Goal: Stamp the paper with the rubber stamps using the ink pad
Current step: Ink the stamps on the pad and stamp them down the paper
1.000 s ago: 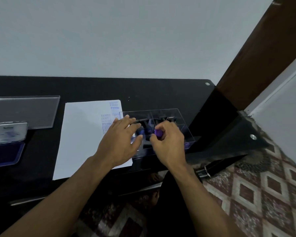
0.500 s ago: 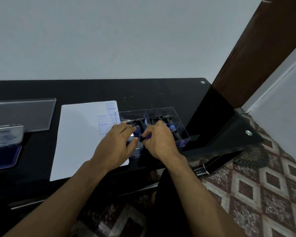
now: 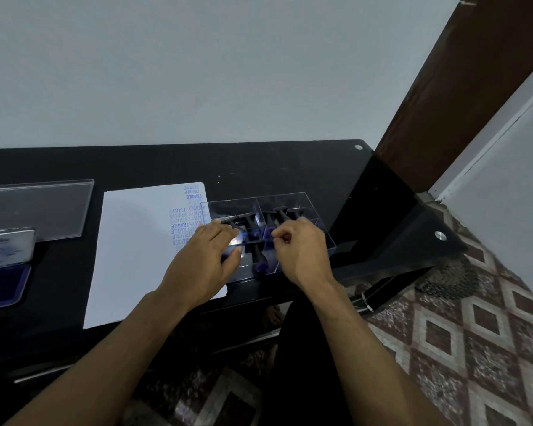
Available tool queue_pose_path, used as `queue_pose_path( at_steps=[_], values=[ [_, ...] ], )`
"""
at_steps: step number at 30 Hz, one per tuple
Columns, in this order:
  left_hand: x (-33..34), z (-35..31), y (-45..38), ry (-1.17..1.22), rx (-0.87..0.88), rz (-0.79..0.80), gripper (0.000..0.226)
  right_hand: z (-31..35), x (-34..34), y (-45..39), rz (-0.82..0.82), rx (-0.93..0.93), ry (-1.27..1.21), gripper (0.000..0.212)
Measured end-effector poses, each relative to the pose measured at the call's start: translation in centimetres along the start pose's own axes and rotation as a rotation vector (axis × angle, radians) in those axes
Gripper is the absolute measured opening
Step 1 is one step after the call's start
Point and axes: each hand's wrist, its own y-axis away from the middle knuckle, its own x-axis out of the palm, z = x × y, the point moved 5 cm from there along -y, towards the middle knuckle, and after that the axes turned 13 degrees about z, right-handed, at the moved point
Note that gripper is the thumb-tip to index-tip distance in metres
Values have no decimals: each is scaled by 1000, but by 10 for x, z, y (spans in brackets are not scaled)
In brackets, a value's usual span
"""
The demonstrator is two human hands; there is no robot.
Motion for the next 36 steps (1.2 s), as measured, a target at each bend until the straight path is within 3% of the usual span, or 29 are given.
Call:
queue_pose_path(
  at_steps=[6, 10, 14, 18, 25, 29, 36],
  values=[
    [1, 0, -1, 13, -20, 11, 42, -24, -15, 7, 5, 46, 216, 16],
    [2, 0, 0, 14, -30, 13, 42, -28, -11, 11, 92, 15, 393, 30],
    [1, 0, 0, 15, -38, 21, 43, -26, 0, 9, 293, -42, 384, 43],
    [1, -2, 0, 24, -43, 22, 43, -26, 6, 9, 334, -47, 382, 52],
    [1, -1, 1, 34, -38, 18, 43, -25, 5, 7, 264, -38, 278, 48],
    [1, -1, 1, 36, -37, 9, 43, -27, 1, 6, 156, -72, 131, 17],
    [1, 0, 1, 48, -33, 11, 43, -20, -7, 9, 20, -62, -7, 29]
  ],
)
